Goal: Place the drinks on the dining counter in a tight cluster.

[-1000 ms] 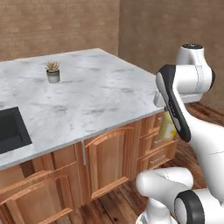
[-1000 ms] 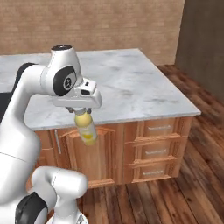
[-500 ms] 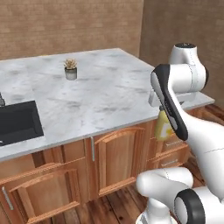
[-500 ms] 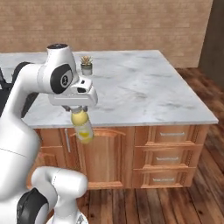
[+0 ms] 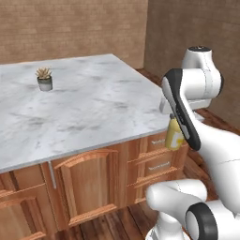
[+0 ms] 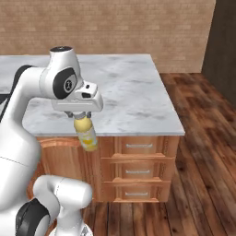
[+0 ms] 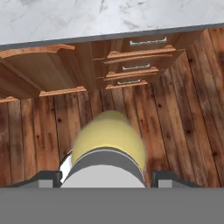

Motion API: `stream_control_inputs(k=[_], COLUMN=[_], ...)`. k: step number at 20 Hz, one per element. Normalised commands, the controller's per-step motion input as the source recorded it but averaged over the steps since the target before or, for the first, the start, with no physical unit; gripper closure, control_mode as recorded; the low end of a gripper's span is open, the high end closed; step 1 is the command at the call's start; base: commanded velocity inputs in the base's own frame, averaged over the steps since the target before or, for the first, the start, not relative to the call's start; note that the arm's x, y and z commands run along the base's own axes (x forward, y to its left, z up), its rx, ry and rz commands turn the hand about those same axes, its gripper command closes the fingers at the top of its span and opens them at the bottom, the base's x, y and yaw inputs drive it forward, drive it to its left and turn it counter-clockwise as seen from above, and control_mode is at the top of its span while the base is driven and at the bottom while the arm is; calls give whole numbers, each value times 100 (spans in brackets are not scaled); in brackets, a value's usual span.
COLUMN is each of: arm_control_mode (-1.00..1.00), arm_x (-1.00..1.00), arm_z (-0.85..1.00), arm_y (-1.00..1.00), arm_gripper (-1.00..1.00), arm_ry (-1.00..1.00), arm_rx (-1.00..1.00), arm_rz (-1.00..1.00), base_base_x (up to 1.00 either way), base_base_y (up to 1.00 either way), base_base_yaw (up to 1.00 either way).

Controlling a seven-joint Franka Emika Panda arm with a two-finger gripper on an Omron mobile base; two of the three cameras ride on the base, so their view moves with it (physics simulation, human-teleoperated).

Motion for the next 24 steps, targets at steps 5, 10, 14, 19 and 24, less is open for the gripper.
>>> stream_control_inputs(k=[5,10,14,19,24], arm_control_mode=[100,100,100,100,100], arm_x=[0,0,0,0,0], arm_z=[0,0,0,0,0], arm_y=[0,0,0,0,0], arm_gripper=[100,100,100,100,100], arm_ry=[0,0,0,0,0], arm_rx=[0,0,0,0,0], arm_rz=[0,0,0,0,0], base_base_x=[95,86,49,13,4], base_base_y=[-100,-100,-100,-100,-100], base_base_yaw=[22,32,38,36,40])
